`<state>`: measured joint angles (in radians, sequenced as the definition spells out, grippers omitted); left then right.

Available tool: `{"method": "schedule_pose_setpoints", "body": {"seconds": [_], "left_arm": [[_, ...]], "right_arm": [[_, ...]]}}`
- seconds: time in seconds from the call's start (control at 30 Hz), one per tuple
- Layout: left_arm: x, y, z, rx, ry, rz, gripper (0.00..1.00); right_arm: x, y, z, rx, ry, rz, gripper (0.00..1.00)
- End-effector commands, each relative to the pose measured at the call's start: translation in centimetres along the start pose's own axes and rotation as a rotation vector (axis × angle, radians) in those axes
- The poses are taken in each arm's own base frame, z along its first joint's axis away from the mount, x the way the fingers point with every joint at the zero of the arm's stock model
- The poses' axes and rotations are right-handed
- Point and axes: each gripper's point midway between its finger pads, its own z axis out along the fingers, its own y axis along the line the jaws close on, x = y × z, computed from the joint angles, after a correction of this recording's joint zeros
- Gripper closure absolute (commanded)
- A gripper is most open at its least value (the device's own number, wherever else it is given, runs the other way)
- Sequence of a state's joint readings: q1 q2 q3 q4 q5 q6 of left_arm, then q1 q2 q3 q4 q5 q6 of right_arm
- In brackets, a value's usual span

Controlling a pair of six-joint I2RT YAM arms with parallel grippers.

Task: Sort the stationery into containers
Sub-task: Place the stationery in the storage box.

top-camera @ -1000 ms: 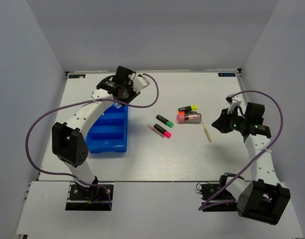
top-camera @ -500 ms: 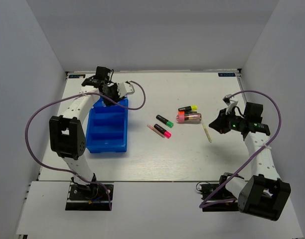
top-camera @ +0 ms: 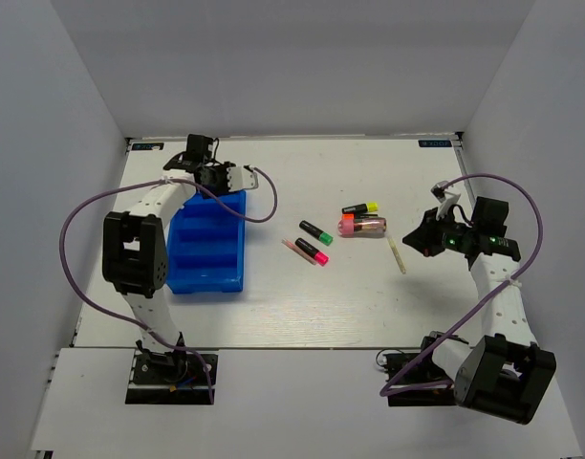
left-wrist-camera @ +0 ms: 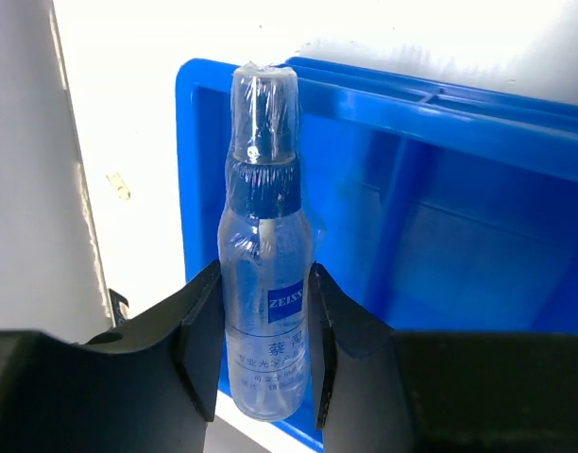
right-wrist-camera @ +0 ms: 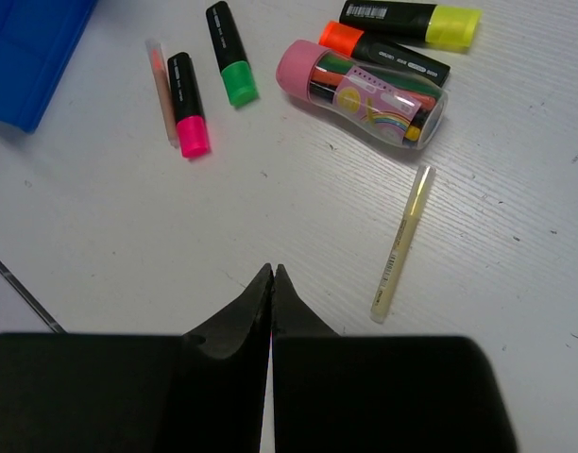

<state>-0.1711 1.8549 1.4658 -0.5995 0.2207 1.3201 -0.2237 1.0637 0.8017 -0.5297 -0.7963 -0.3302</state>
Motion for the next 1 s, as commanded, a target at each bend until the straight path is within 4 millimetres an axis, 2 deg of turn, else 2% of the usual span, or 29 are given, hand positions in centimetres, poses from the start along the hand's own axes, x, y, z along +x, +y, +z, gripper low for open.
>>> {"method": "schedule_pose_setpoints", "body": {"seconds": [0.0, 0.07, 0.1, 0.23, 0.4, 0.47, 0.5, 0.53, 0.57, 0.6, 0.63, 0.7, 0.8, 0.83, 0.87, 0.9, 0.93, 0.97], "left_arm": [[1.1, 0.5, 0.8, -0.033, 0.017, 0.03, 0.99], [1.6, 1.4, 0.6, -0.082, 0.021, 0.027, 0.99], [2.1, 0.9, 1.0, -0.076, 0.027, 0.017, 0.99], [3.1, 1.8, 1.0, -0.126, 0.067, -0.01, 0.99], [3.5, 2.5, 1.1, -0.177, 0.076, -0.038, 0.99], [3.3, 2.5, 1.1, -0.182, 0.07, -0.041, 0.91], [3.3, 2.7, 0.9, -0.193, 0.068, -0.046, 0.73], [3.6, 2.0, 1.2, -0.187, 0.07, -0.056, 0.64], [3.1, 2.8, 1.0, -0.226, 0.051, -0.059, 0.36], [2.9, 3.1, 0.5, -0.246, 0.041, -0.062, 0.01], [2.9, 2.8, 0.6, -0.248, 0.038, -0.081, 0.01], [2.5, 3.5, -0.1, -0.282, 0.021, -0.117, 0.01], [1.9, 4.1, -1.4, -0.325, 0.029, -0.178, 0.01], [1.4, 4.7, -2.9, -0.36, 0.02, -0.191, 0.01], [1.1, 4.3, -3.3, -0.371, -0.001, -0.299, 0.01], [0.1, 4.3, -3.7, -0.385, -0.02, -0.329, 0.01], [-1.4, 4.8, -5.7, -0.416, -0.067, -0.355, 0.01], [-2.4, 4.3, -5.9, -0.405, -0.106, -0.442, 0.01]], "right_arm": [[0.0, 0.5, -0.2, -0.028, -0.016, -0.008, 1.0], [-0.1, 0.5, -0.3, -0.03, -0.022, -0.006, 1.0], [-0.1, 0.5, -0.3, -0.033, -0.021, -0.004, 1.0], [-0.2, 0.6, -0.4, -0.043, -0.026, 0.004, 1.0], [-0.2, 0.6, -0.6, -0.044, -0.03, 0.013, 1.0], [-0.3, 0.7, -0.6, -0.05, -0.035, 0.011, 1.0], [-0.4, 0.7, -0.7, -0.052, -0.04, 0.008, 1.0], [-0.2, 0.8, -0.7, -0.056, -0.034, 0.016, 0.98], [-0.5, 0.9, -0.8, -0.061, -0.041, 0.008, 0.96], [-0.4, 0.9, -0.8, -0.065, -0.038, 0.01, 0.87], [-0.4, 1.1, -0.9, -0.071, -0.034, 0.016, 0.84], [-0.5, 1.3, -1.0, -0.083, -0.036, 0.009, 0.78], [-0.5, 1.4, -1.1, -0.09, -0.036, 0.017, 0.76], [-0.5, 1.3, -1.1, -0.086, -0.036, 0.017, 0.76], [-0.5, 1.4, -1.2, -0.087, -0.037, 0.017, 0.79], [-0.6, 1.5, -1.2, -0.092, -0.037, 0.018, 0.85], [-0.6, 1.4, -1.3, -0.087, -0.041, 0.02, 1.0], [-0.8, 1.4, -1.3, -0.085, -0.045, 0.01, 1.0]]}}
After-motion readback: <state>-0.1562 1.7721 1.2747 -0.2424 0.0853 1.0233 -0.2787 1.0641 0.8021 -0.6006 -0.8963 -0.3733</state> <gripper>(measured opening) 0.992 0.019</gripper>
